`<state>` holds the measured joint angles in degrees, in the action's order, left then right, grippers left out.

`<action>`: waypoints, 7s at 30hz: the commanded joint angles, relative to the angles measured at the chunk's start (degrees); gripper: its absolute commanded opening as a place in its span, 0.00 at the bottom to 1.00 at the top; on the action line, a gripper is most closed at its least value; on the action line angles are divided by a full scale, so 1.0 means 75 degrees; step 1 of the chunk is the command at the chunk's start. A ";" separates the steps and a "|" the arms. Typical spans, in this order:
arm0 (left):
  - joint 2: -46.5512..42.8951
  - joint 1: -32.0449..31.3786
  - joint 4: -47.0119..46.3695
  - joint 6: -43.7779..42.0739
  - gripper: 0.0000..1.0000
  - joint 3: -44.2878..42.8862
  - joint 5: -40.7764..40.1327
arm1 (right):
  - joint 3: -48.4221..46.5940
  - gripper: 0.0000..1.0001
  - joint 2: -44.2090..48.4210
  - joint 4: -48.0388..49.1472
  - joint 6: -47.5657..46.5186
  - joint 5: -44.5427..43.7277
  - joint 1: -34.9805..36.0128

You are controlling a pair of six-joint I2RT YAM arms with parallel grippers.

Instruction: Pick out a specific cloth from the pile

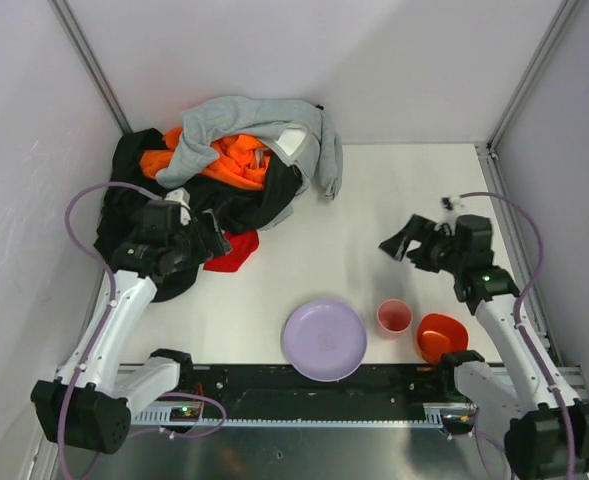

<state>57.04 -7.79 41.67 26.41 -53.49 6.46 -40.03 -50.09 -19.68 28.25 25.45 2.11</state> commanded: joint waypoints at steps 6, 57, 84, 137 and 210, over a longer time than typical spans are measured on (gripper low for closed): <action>0.0536 -0.2422 0.1474 0.0030 1.00 -0.0984 -0.3040 | -0.0355 0.99 -0.0386 -0.0177 0.0425 -0.3034 0.3497; 0.7724 -0.3496 0.0467 -0.2362 1.00 -0.8459 -0.4036 | -0.0358 0.99 -0.0941 0.0316 -0.0057 -0.2042 0.2652; 1.0444 -0.3478 0.0360 -0.2010 1.00 -1.0946 -0.4528 | -0.0381 0.99 -0.1291 0.0198 -0.0584 -0.1532 0.2016; 0.9052 -0.3477 -0.0924 -0.1230 0.01 -0.7810 -0.4076 | -0.0381 0.99 -0.2202 0.0315 -0.0549 -0.1242 0.2250; 0.8761 -0.2581 -0.1794 -0.1149 0.01 -0.9699 -0.1689 | -0.0375 0.99 -0.2081 -0.0152 -0.0547 -0.1789 0.2696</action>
<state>132.94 -31.14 31.75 15.62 -119.92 -9.28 -40.62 -66.32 -21.21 23.75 12.86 21.82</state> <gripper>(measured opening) 0.124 0.993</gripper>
